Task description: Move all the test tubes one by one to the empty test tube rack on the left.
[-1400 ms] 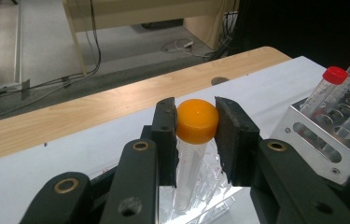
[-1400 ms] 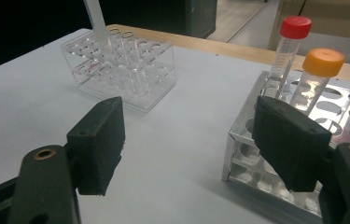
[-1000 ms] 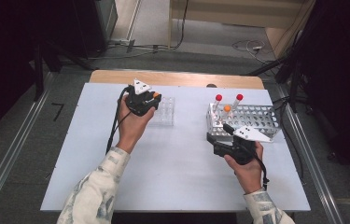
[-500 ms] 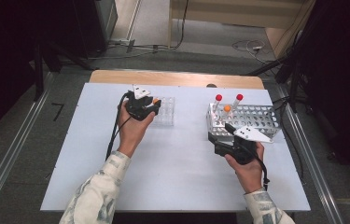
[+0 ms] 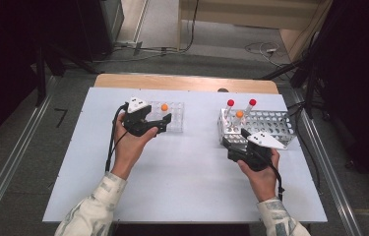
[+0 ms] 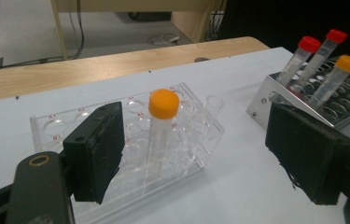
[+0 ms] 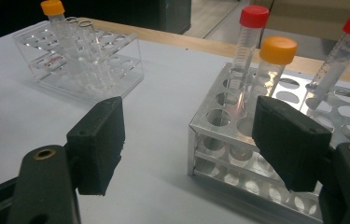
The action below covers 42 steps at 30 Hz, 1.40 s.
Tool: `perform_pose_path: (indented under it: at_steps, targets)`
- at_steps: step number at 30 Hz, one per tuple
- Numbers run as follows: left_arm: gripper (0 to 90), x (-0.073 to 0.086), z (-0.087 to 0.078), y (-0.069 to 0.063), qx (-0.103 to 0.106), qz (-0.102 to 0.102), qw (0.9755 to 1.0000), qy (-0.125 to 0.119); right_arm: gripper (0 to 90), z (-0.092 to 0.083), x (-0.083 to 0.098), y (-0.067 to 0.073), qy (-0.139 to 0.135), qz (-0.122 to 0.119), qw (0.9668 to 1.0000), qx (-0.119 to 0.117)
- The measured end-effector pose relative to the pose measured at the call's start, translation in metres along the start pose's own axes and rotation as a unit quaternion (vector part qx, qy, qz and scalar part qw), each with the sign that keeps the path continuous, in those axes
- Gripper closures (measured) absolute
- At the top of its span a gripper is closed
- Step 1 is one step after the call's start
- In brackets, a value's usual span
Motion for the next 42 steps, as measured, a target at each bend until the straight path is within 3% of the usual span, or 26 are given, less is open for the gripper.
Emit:
perform_pose_path:
  at_steps: [11,18,28,42]
  targets:
    - [13.3,0.031,-0.021,-0.002,0.017,0.01,0.9996,0.018,25.1,0.014,0.002,-0.013,0.01,0.016,0.9996,0.021]
    - [13.5,0.042,-0.028,-0.004,0.023,0.012,0.9994,0.023,27.2,0.023,-0.001,-0.024,0.013,0.019,0.9988,0.043]
    - [13.7,0.048,-0.025,-0.008,0.025,0.02,0.999,0.03,31.7,0.039,-0.003,-0.037,0.018,0.025,0.9973,0.066]
    - [15.2,0.048,-0.026,-0.006,0.024,0.02,0.999,0.031,59.0,0.055,0.0,-0.047,0.026,0.024,0.9959,0.083]
Point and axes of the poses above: each handheld gripper's, and its own axes: z roughly forward along the jaws, x roughly out of its underside, y roughly to its left, the point moved 9 cm from there along z, roughly forward along the jaws, and after that the axes turned 8 degrees about -z, right-handed, at the moved point
